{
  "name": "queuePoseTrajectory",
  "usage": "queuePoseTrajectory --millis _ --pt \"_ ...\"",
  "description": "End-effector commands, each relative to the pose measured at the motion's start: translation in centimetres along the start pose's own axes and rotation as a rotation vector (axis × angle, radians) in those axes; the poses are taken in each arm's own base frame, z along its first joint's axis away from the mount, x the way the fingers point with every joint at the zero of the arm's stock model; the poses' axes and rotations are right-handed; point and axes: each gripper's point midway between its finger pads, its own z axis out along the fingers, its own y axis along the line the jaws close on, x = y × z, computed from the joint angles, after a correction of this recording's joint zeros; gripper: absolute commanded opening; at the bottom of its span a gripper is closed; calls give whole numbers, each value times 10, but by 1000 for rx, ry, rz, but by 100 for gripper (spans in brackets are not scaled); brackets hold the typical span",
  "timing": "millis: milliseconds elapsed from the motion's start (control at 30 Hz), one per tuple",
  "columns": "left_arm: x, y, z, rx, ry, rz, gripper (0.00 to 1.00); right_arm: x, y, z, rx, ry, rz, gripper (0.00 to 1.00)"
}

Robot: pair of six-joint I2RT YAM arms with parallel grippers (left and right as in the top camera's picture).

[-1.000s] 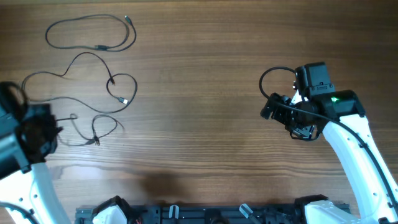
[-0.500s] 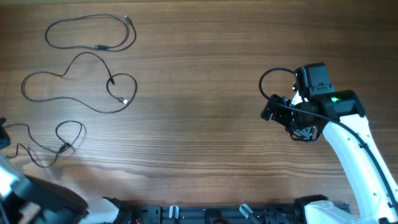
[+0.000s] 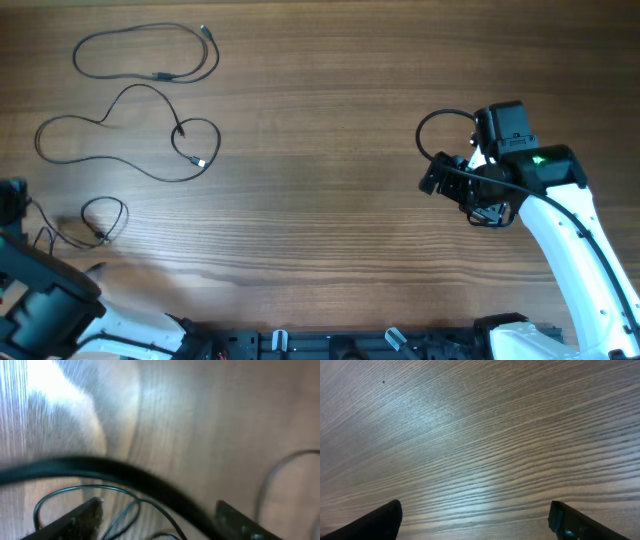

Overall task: Untangle cables
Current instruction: 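Lay the cable down at the lower left and release with the left gripper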

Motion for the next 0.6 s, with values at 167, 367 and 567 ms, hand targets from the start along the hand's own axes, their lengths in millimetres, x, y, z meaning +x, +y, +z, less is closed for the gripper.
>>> queuePoseTrajectory --millis 167,367,567 --pt "-8 -80 -112 206 -236 155 97 2 7 -4 -36 12 -52 96" --pt "19 -58 -42 15 -102 229 84 0 8 -4 -42 2 -58 96" --pt "50 -69 3 47 50 412 94 -3 10 -4 -48 -8 -60 96"
